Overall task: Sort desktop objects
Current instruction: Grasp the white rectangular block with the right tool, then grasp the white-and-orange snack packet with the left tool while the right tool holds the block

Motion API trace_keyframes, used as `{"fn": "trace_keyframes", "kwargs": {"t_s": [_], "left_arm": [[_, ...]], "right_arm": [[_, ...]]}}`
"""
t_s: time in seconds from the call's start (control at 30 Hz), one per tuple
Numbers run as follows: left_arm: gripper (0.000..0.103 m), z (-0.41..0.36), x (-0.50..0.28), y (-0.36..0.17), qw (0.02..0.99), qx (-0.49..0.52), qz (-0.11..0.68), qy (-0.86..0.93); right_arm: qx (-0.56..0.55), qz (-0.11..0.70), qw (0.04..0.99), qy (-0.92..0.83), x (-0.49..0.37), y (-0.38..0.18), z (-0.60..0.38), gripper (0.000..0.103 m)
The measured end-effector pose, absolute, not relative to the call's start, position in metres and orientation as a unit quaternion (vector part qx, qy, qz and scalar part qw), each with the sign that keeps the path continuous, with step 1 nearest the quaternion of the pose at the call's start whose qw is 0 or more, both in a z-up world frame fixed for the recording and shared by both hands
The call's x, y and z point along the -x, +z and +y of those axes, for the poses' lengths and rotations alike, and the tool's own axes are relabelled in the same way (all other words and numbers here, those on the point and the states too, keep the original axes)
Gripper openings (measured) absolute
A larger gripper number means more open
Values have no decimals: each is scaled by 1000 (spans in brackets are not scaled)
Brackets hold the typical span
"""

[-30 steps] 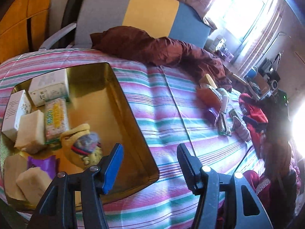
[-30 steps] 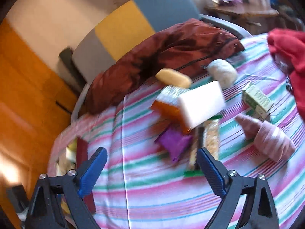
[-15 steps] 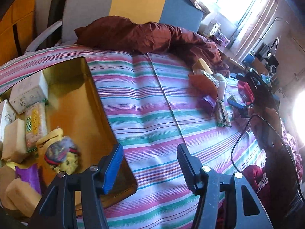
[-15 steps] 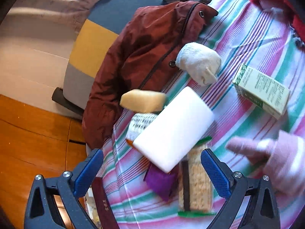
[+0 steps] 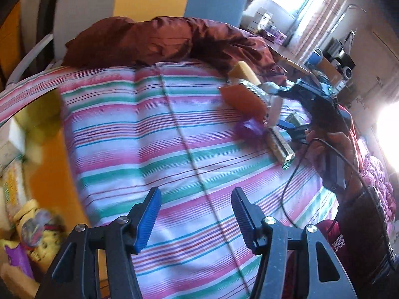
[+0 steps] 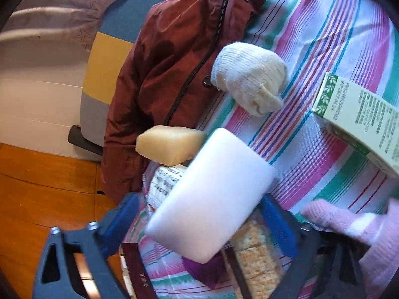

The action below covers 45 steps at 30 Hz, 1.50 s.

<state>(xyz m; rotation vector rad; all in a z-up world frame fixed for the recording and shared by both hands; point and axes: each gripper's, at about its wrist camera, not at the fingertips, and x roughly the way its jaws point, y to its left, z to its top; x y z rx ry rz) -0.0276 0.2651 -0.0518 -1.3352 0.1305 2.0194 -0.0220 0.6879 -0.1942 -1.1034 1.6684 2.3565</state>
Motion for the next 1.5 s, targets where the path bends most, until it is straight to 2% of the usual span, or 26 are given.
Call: {"fn": "trace_keyframes", "kwargs": {"t_s": [0.13,0.47,0.77,1.07,1.17,1.33,1.5], "left_arm": [[59,290,33,-50,373,521,41,767],[59,358,70,-51,385,544,9,746],[59,420,104,-74,363,602,-44,710],[67,473,134,-91,305,630,-56,712],[67,483,139,-95,289,637,-58,712],[75,497,146,-106,274,645,-60,711],[76,494,153,-101,268,645,-93,710]], "right_arm": [[369,491,31,789,26,-179,681,70],[349,383,76,852,9,-126,680,69],[314,385,104,862,-13,-106,702,70],[304,386,93,866,-17,-98,702,70],[307,389,83,865,-16,-99,701,70],[308,390,81,864,-16,-100,700,70],[313,383,84,865,-15,-103,698,71]]}}
